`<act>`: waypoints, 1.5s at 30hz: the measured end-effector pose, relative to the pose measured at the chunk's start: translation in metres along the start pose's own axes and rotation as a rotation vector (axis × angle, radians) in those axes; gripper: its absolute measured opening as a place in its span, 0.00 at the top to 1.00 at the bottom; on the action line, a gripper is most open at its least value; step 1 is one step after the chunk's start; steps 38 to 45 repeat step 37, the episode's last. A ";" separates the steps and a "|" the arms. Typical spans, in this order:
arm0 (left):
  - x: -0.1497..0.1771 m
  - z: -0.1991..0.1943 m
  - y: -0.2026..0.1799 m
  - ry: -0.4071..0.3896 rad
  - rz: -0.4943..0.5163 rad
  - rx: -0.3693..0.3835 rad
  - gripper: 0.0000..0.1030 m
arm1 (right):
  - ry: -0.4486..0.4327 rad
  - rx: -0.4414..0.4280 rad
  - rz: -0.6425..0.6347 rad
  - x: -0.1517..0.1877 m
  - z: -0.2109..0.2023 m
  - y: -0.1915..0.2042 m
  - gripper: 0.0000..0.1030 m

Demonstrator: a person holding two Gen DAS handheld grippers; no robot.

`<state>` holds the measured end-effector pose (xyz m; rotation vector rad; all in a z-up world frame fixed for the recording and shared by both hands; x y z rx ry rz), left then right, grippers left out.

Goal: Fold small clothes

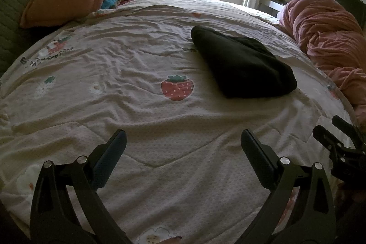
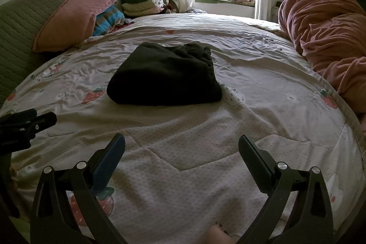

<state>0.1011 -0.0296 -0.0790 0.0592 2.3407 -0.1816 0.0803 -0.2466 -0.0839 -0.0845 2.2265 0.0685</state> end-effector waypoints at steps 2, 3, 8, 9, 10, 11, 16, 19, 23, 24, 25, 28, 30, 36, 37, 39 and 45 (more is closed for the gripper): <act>0.000 -0.001 0.003 0.000 -0.003 -0.004 0.09 | 0.001 -0.001 0.002 0.000 0.000 0.000 0.04; -0.001 -0.001 0.003 -0.001 -0.004 -0.004 0.09 | 0.001 -0.002 0.001 0.000 0.000 0.000 0.04; -0.002 -0.002 0.003 0.000 -0.002 -0.009 0.09 | 0.000 -0.002 0.003 0.000 -0.001 0.000 0.04; -0.002 -0.002 0.003 -0.001 -0.002 -0.008 0.09 | 0.000 -0.001 0.000 0.000 0.000 0.000 0.04; -0.002 -0.002 0.005 0.000 -0.002 -0.009 0.09 | 0.001 -0.002 -0.001 0.000 0.000 0.000 0.04; -0.001 -0.002 0.003 0.000 -0.003 -0.009 0.09 | 0.001 0.000 0.000 0.000 0.000 0.000 0.04; -0.001 -0.002 0.004 -0.001 -0.002 -0.005 0.09 | -0.001 0.001 0.000 0.000 0.000 0.000 0.04; -0.002 -0.001 0.001 0.002 0.000 0.001 0.09 | 0.002 0.010 0.007 0.001 -0.001 -0.002 0.04; -0.001 0.001 0.005 0.016 -0.003 -0.028 0.09 | -0.006 0.069 0.029 0.000 -0.006 -0.017 0.04; -0.001 0.002 0.008 0.023 -0.012 -0.041 0.09 | -0.011 0.089 0.039 -0.001 -0.008 -0.024 0.04; -0.001 0.003 0.012 0.031 -0.028 -0.049 0.09 | -0.021 0.127 0.058 -0.002 -0.012 -0.035 0.04; -0.006 0.005 0.035 0.048 -0.102 -0.058 0.09 | -0.030 0.248 0.171 -0.004 -0.029 -0.084 0.04; -0.016 0.008 0.068 0.069 -0.188 -0.054 0.09 | -0.030 0.337 0.273 0.000 -0.043 -0.129 0.04; -0.053 0.005 0.262 0.100 -0.402 -0.304 0.09 | 0.030 0.899 0.528 0.073 -0.130 -0.320 0.04; -0.054 0.002 0.286 0.094 -0.423 -0.344 0.09 | 0.067 0.982 0.590 0.096 -0.147 -0.352 0.04; -0.054 0.002 0.286 0.094 -0.423 -0.344 0.09 | 0.067 0.982 0.590 0.096 -0.147 -0.352 0.04; -0.054 0.002 0.286 0.094 -0.423 -0.344 0.09 | 0.067 0.982 0.590 0.096 -0.147 -0.352 0.04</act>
Point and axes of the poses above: each gripper's, at about its wrist camera, not at the fingertips, and z roughly the way its jaws point, y to its left, x to its underside, the point moved 8 cm from there along z, roughly the way its jaws point
